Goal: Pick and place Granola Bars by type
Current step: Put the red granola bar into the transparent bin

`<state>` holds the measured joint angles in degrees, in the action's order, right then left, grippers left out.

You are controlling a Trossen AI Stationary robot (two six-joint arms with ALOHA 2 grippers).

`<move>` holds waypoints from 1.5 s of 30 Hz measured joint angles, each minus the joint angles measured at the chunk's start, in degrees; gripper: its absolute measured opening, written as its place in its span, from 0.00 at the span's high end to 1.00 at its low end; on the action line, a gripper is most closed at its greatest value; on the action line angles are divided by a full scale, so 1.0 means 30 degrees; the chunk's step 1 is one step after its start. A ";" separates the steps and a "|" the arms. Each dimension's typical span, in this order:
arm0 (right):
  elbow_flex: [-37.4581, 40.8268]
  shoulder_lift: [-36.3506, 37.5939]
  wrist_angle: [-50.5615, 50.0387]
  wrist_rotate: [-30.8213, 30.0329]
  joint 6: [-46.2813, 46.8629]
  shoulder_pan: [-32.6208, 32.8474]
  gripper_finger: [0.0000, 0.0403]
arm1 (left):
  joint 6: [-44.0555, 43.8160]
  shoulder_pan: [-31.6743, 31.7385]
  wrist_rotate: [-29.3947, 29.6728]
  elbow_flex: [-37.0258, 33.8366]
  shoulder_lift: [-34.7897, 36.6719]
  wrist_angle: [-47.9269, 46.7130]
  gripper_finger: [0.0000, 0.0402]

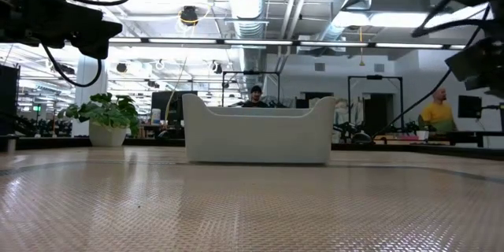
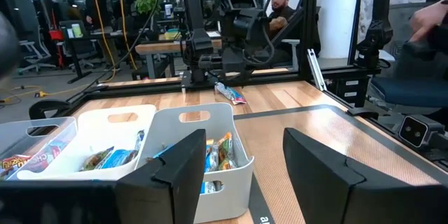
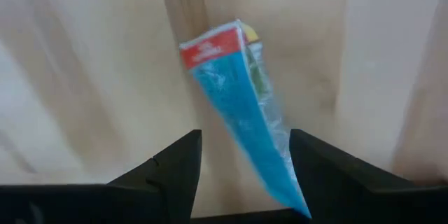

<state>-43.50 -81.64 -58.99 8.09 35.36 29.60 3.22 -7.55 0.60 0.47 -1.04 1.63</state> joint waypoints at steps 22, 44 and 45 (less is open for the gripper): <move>0.2666 0.0005 0.3920 -0.1390 -0.2482 0.1221 0.58 | 0.0000 0.0000 0.0001 0.0000 0.0001 0.0006 0.54; 0.0109 -0.0017 0.8960 -1.0880 0.0218 -0.3453 0.91 | 0.0000 0.0000 0.0001 0.0000 0.0000 0.0000 0.54; -0.0128 -0.0011 0.9468 -1.1852 0.0212 -0.3741 0.91 | 0.0000 0.0000 0.0007 0.0000 0.0000 0.0000 0.54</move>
<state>-43.89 -81.67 -30.59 -27.47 36.00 18.38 3.22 -7.55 0.62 0.47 -1.04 1.63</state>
